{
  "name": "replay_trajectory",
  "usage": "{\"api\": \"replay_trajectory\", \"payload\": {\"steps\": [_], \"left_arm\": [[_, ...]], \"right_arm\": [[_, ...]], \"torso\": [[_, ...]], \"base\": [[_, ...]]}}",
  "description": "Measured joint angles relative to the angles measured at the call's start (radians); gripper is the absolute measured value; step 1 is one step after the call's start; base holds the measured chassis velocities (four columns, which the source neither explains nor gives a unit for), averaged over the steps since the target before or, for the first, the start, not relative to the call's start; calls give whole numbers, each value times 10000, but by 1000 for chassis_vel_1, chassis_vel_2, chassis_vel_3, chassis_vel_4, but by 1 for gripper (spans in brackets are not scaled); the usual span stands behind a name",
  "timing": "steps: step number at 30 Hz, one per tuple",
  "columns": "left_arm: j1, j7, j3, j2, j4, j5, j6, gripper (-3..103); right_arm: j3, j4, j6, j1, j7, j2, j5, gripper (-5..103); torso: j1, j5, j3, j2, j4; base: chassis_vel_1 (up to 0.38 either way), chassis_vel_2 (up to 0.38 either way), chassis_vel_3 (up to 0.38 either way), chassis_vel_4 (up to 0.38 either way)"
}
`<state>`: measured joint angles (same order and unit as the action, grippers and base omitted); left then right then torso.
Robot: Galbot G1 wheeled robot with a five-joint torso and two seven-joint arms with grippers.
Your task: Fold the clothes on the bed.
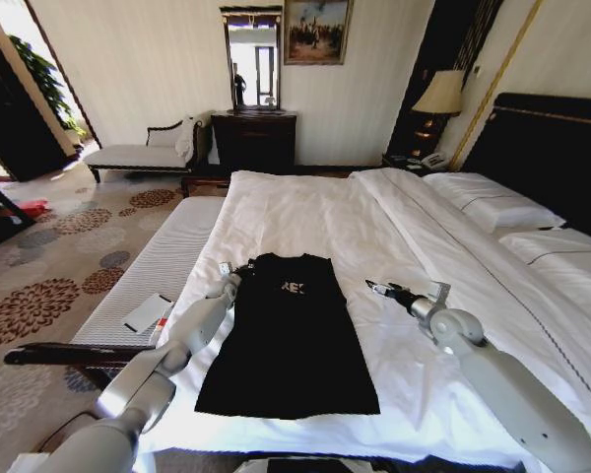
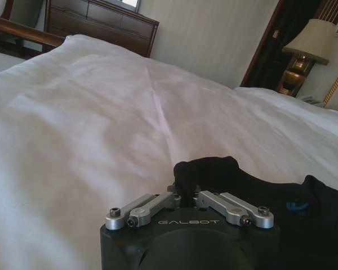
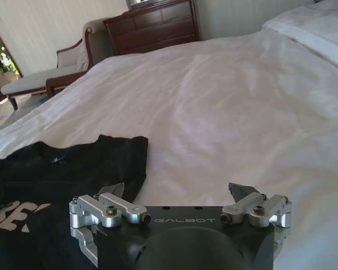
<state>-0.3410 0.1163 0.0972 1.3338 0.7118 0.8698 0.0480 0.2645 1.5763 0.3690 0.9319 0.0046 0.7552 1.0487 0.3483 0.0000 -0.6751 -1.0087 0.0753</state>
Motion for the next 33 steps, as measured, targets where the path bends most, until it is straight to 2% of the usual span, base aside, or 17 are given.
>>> {"api": "replay_trajectory", "payload": {"steps": [1,3,5,8,9,13,18,33], "left_arm": [[0,0,0,0,0,0,0,1],[-58,-12,5,-38,104,-2,-15,1],[-77,-23,5,-60,134,-3,-15,1],[-145,-83,5,-114,268,3,-16,1],[-145,-83,5,-114,268,3,-16,1],[-265,-150,-21,-129,473,39,-9,1],[-374,-210,-10,-175,758,124,44,1],[-640,-241,210,-558,1294,293,68,1]], "right_arm": [[0,0,0,0,0,0,0,100],[-1062,-628,-181,-964,-192,93,-148,100],[-1389,-844,-251,-1314,-266,131,-196,100],[-2737,-1725,-608,-2857,-600,428,-390,100],[-2737,-1725,-608,-2857,-600,428,-390,100],[-3927,-2630,-762,-4106,-715,965,-364,100],[-4654,-3464,-856,-4754,-842,1340,-409,100],[-5810,-6248,-1549,-6405,-1147,2534,-465,100]], "torso": [[0,0,0,0,0],[0,2,0,0,2],[0,4,0,0,3],[1,-3,-1,0,-5],[1,-3,-1,0,-5],[2,-2,-1,0,-6],[2,-1,0,1,3],[1,-1,0,0,-2]], "base": [[0,0,0,0],[0,0,0,0],[0,0,0,0],[0,0,0,0],[0,0,0,0],[0,0,0,0],[0,0,0,0],[0,0,0,0]]}}
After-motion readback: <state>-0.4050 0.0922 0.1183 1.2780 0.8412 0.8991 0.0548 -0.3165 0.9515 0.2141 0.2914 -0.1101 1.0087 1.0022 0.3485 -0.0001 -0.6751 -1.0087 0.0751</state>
